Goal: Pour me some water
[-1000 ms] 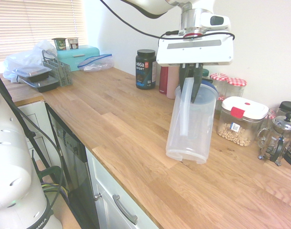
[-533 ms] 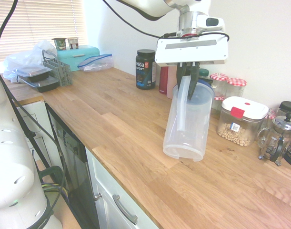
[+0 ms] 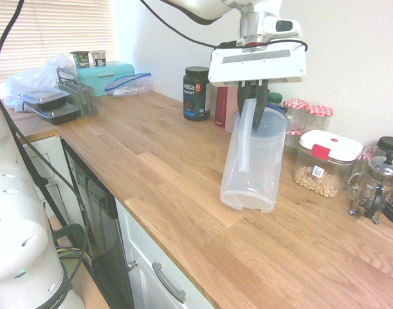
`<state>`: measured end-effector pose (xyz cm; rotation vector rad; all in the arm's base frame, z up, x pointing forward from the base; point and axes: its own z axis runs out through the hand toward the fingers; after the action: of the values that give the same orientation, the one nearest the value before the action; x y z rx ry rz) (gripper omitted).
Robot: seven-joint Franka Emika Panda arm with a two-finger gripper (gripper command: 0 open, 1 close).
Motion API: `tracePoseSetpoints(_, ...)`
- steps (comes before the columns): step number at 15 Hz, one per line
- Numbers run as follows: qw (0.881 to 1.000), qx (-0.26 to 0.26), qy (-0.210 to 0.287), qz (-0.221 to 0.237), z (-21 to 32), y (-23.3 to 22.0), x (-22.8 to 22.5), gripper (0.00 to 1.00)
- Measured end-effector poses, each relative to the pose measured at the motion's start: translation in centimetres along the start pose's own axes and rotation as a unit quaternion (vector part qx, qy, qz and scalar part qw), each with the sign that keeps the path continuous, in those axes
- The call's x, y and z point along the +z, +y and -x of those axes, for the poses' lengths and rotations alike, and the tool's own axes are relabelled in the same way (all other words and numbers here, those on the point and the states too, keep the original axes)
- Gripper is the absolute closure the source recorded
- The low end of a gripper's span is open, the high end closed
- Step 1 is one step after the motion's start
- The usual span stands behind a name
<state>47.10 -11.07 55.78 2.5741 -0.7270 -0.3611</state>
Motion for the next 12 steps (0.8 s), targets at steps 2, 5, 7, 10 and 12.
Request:
tracePoseSetpoints(2,0.999,0.007,0.028,-0.043,1.7,3.0,0.7,1.0)
tracePoseSetpoints(5,0.992,0.035,0.069,-0.102,4.8,6.0,3.0,1.0)
tracePoseSetpoints(7,0.984,0.063,0.084,-0.144,6.2,7.4,5.8,1.0)
tracePoseSetpoints(10,0.967,0.114,0.102,-0.203,6.8,8.9,9.2,1.0)
tracePoseSetpoints(12,0.952,0.149,0.119,-0.238,6.9,9.3,10.2,1.0)
